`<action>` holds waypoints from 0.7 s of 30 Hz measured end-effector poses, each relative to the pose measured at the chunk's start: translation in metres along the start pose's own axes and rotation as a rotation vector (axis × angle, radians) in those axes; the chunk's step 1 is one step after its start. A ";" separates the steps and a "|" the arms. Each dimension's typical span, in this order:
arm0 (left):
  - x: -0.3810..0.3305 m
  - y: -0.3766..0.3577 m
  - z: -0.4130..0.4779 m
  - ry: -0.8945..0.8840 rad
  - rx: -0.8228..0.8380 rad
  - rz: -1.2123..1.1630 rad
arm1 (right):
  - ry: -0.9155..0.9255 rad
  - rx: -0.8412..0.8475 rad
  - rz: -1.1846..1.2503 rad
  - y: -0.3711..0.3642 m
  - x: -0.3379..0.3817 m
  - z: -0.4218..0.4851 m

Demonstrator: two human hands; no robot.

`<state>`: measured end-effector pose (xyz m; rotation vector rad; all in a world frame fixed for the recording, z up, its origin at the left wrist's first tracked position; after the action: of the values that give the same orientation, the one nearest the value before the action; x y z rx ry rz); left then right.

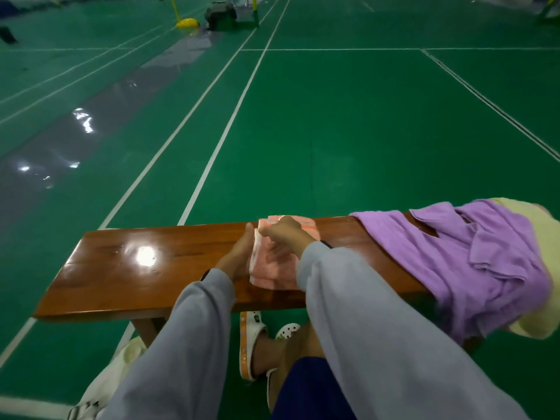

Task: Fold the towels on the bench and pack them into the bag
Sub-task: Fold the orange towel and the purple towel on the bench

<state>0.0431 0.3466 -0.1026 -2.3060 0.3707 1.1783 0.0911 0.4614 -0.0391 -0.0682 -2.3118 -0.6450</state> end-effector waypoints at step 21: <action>0.002 -0.005 0.008 -0.094 -0.073 0.455 | 0.044 -0.265 0.007 0.053 -0.090 0.038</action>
<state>0.0411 0.3555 -0.1061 -2.2836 0.8631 1.5282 0.1454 0.5372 -0.0992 -0.1829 -2.1706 -0.9364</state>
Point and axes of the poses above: each hand's wrist, its own z-axis towards the middle knuckle, its own y-axis out of the back of the hand, x = y × z, the point moved 1 cm from there along z, towards the middle knuckle, and after that the axes turned 9 degrees about -y, right-handed, at the moved point
